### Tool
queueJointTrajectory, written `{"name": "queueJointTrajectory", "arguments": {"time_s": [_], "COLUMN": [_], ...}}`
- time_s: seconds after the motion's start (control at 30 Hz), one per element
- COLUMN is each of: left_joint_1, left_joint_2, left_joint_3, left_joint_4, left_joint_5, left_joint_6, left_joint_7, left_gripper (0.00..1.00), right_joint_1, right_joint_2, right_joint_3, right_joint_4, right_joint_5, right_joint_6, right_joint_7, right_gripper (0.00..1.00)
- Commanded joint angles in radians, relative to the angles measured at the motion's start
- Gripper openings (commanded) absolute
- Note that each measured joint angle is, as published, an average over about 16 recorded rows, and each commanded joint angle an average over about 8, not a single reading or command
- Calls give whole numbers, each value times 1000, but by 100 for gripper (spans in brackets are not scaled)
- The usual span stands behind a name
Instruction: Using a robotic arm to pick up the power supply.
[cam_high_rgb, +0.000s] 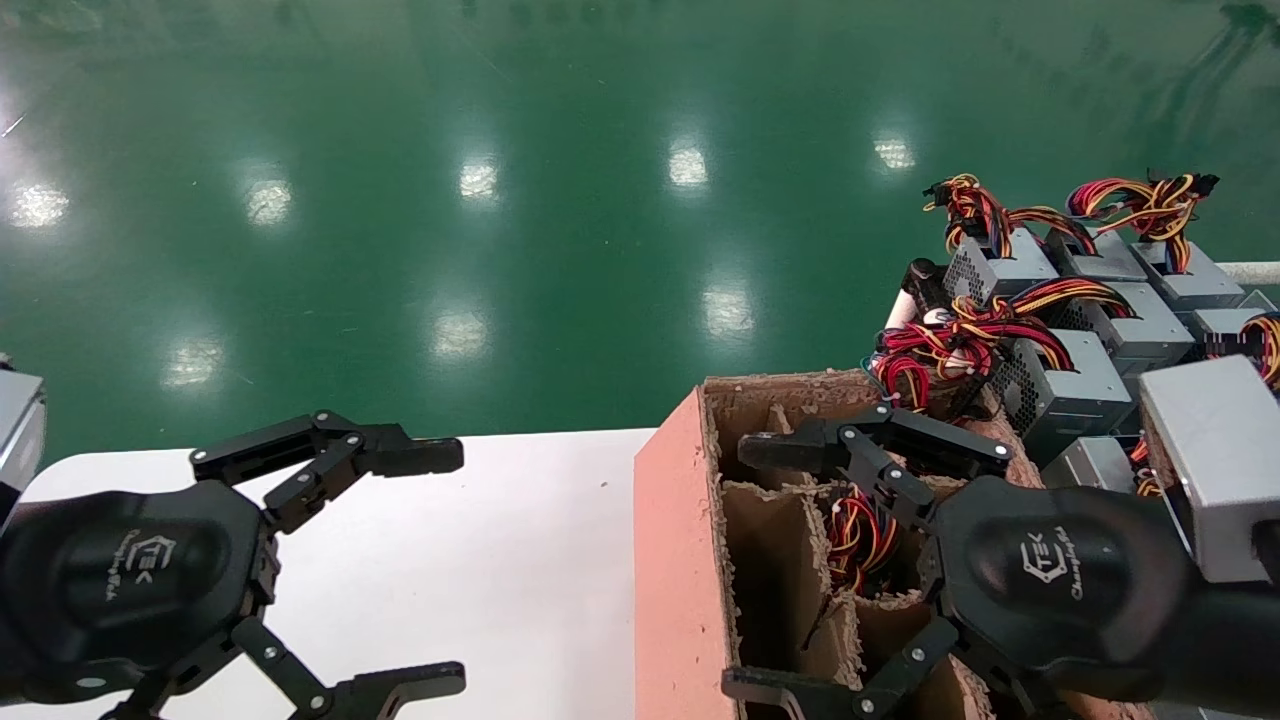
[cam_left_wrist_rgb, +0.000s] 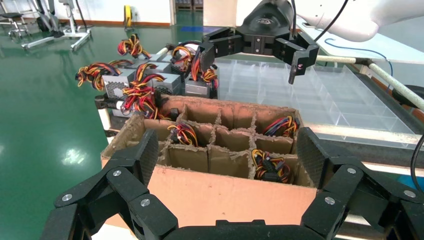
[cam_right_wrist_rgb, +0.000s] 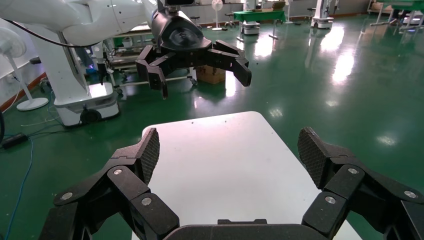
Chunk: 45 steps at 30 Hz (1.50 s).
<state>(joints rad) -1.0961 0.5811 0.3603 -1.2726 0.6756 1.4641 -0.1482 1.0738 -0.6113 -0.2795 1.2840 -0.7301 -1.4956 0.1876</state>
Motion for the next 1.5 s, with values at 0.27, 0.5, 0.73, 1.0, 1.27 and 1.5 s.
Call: {"name": "queueJointTrajectory", "arguments": {"time_s": [0.27,0.5,0.73,1.0,1.27,1.5], "left_joint_1": [0,0,0,0,0,0], "left_joint_2": [0,0,0,0,0,0], "left_joint_3": [0,0,0,0,0,0], "left_joint_4": [0,0,0,0,0,0], "left_joint_5": [0,0,0,0,0,0], "left_joint_6": [0,0,0,0,0,0], "left_joint_7": [0,0,0,0,0,0], "left_gripper": [100,100,100,100,100,100], "right_joint_1": [1,1,1,1,1,1], "right_joint_2": [1,1,1,1,1,1], "right_joint_3": [0,0,0,0,0,0], "right_joint_4": [0,0,0,0,0,0], "right_joint_5": [-1,-1,-2,-2,-2,-2], "right_joint_6": [1,1,2,2,2,2], "right_joint_7": [0,0,0,0,0,0], "right_gripper": [100,100,100,100,100,100]}}
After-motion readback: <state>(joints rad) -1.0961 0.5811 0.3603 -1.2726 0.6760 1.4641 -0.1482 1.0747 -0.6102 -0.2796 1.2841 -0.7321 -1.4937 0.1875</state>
